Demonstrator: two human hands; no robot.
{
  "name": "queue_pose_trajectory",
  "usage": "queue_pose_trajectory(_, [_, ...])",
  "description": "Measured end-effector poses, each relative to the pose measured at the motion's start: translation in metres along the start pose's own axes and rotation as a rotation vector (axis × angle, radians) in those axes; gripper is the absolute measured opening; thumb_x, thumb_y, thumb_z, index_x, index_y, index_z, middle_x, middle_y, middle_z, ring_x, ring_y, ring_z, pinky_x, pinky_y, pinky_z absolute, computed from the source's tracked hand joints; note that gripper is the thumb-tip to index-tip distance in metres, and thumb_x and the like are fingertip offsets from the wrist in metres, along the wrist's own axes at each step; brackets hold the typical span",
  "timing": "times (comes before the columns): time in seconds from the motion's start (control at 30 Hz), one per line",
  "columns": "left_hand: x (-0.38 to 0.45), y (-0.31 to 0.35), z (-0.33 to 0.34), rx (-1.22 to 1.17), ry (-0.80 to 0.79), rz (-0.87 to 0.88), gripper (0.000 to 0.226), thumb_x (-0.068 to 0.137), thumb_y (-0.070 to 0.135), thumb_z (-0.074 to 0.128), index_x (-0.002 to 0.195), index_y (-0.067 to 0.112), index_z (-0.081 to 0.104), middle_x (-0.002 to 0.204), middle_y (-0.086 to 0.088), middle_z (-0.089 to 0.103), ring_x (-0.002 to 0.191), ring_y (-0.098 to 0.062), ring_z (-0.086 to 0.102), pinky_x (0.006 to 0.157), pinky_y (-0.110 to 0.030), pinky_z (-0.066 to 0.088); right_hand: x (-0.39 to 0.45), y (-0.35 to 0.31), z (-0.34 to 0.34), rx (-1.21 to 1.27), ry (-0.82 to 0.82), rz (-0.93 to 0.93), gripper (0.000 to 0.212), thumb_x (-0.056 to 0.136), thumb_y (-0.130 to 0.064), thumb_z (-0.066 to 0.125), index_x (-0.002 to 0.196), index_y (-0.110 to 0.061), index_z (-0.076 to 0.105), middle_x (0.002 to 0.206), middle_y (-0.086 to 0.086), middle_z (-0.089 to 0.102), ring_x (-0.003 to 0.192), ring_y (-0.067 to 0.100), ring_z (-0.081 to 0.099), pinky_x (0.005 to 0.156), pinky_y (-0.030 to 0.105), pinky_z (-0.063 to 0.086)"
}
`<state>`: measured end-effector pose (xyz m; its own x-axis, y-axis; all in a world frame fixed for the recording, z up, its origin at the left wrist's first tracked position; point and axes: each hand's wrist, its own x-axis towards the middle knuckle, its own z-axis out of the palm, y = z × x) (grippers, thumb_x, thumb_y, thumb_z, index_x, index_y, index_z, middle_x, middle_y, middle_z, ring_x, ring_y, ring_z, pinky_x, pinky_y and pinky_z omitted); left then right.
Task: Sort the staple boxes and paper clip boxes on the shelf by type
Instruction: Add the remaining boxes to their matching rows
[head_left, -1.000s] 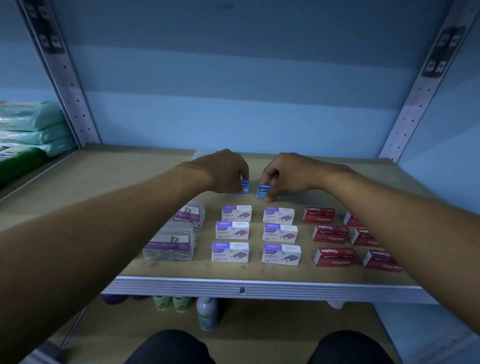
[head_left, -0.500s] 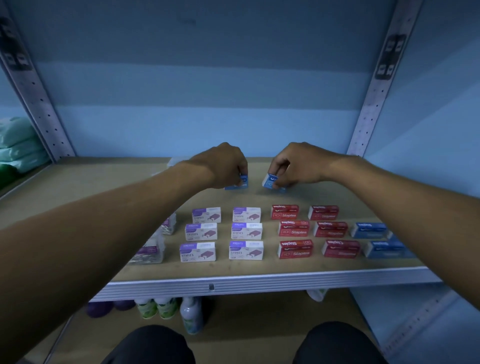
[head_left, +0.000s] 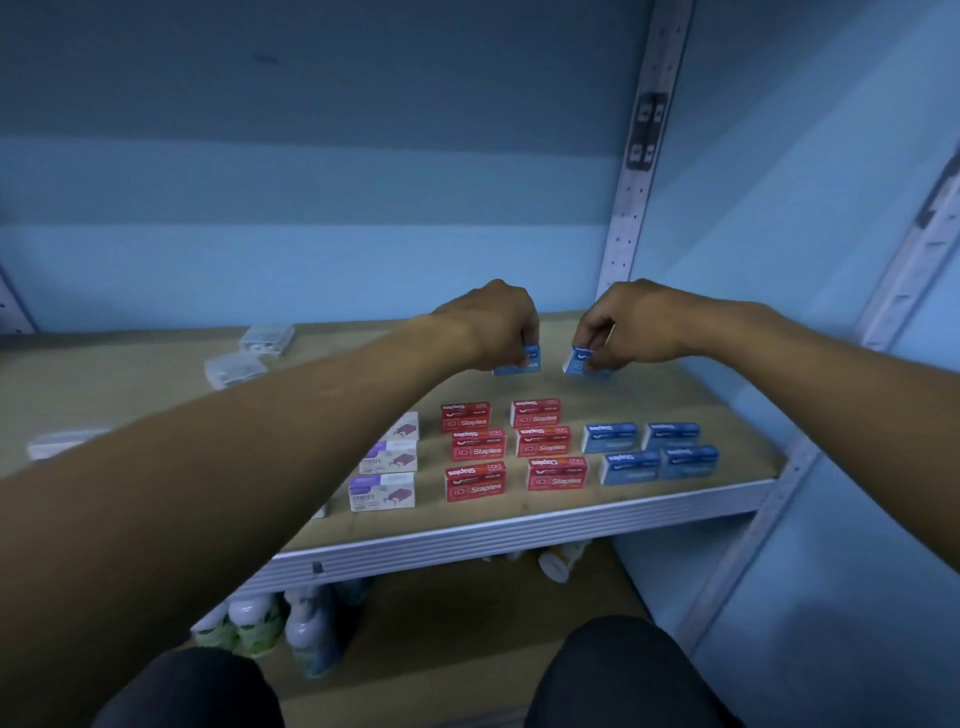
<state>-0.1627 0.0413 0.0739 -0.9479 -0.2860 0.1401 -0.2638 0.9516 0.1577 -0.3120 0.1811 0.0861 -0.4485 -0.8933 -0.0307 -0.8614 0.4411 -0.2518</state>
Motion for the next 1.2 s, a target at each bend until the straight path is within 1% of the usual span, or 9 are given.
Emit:
queue_pose_trajectory(0.13, [0.013,0.028,0.011,-0.028,0.001,0.051,0.027,0.086,0.022,0.073,0.112,0.017,0.072,0.115,-0.003,0.069,0.105,-0.020,0.062,0.087,-0.031,0.052,-0.017,0.025,-0.006,-0.058,0.000,0.024,0.018,0.077,-0.024,0.084,0.088,-0.034,0.075,0.087,-0.015,0.073,0.075,0.000,0.067,0.071,0.018,0.053])
queue_pose_trajectory(0.23, [0.019,0.042,0.018,-0.035,-0.003,0.079,0.027,0.085,0.022,0.074,0.112,0.017,0.073,0.115,-0.004,0.069,0.105,-0.020,0.063,0.090,-0.034,0.052,-0.026,0.040,-0.006,-0.102,-0.009,0.035,0.021,0.077,-0.025,0.084,0.095,-0.031,0.076,0.089,-0.014,0.071,0.080,0.003,0.066,0.077,0.021,0.052])
queue_pose_trajectory(0.33, [0.024,0.051,0.025,-0.039,-0.010,0.094,0.027,0.083,0.024,0.075,0.110,0.018,0.074,0.112,-0.002,0.071,0.102,-0.019,0.064,0.088,-0.033,0.052,-0.030,0.049,-0.003,-0.131,-0.015,0.044,0.024,0.077,-0.024,0.084,0.100,-0.027,0.078,0.092,-0.011,0.072,0.083,0.008,0.067,0.081,0.023,0.053])
queue_pose_trajectory(0.53, [0.029,0.061,0.036,-0.049,-0.021,0.114,0.027,0.079,0.025,0.078,0.105,0.019,0.076,0.106,0.000,0.072,0.097,-0.017,0.065,0.089,-0.033,0.053,-0.030,0.056,0.004,-0.110,-0.033,0.045,0.023,0.078,-0.024,0.085,0.099,-0.026,0.078,0.087,-0.013,0.071,0.086,0.012,0.070,0.076,0.022,0.053])
queue_pose_trajectory(0.63, [0.030,0.063,0.039,-0.042,-0.040,0.118,0.027,0.079,0.026,0.078,0.105,0.020,0.075,0.107,0.000,0.071,0.097,-0.017,0.065,0.090,-0.036,0.053,-0.029,0.058,0.007,-0.127,-0.046,0.039,0.022,0.078,-0.026,0.085,0.099,-0.028,0.078,0.084,-0.019,0.066,0.087,0.010,0.068,0.073,0.021,0.050])
queue_pose_trajectory(0.8, [0.030,0.067,0.042,-0.027,-0.051,0.140,0.027,0.078,0.028,0.079,0.104,0.021,0.075,0.107,-0.002,0.069,0.101,-0.018,0.062,0.090,-0.034,0.052,-0.026,0.061,0.013,-0.170,-0.062,0.035,0.020,0.077,-0.027,0.084,0.095,-0.032,0.076,0.080,-0.021,0.064,0.087,0.009,0.065,0.074,0.022,0.047])
queue_pose_trajectory(1.03, [0.027,0.072,0.050,-0.028,-0.088,0.120,0.027,0.077,0.026,0.081,0.103,0.021,0.074,0.106,-0.004,0.068,0.098,-0.021,0.064,0.089,-0.037,0.054,-0.026,0.065,0.022,-0.184,-0.093,0.041,0.017,0.078,-0.026,0.083,0.081,-0.038,0.071,0.078,-0.022,0.064,0.079,-0.001,0.059,0.070,0.021,0.045])
queue_pose_trajectory(1.13, [0.026,0.072,0.051,-0.023,-0.085,0.120,0.026,0.078,0.027,0.080,0.102,0.022,0.074,0.105,-0.003,0.068,0.099,-0.020,0.063,0.090,-0.038,0.053,-0.028,0.065,0.022,-0.175,-0.098,0.039,0.016,0.078,-0.025,0.082,0.084,-0.037,0.073,0.079,-0.022,0.065,0.080,0.001,0.061,0.072,0.022,0.046])
queue_pose_trajectory(1.2, [0.025,0.070,0.048,-0.030,-0.080,0.117,0.024,0.078,0.029,0.079,0.101,0.024,0.074,0.104,-0.001,0.068,0.098,-0.019,0.063,0.089,-0.038,0.053,-0.029,0.065,0.019,-0.158,-0.097,0.042,0.015,0.077,-0.027,0.082,0.085,-0.036,0.073,0.080,-0.022,0.066,0.080,-0.004,0.059,0.072,0.021,0.046])
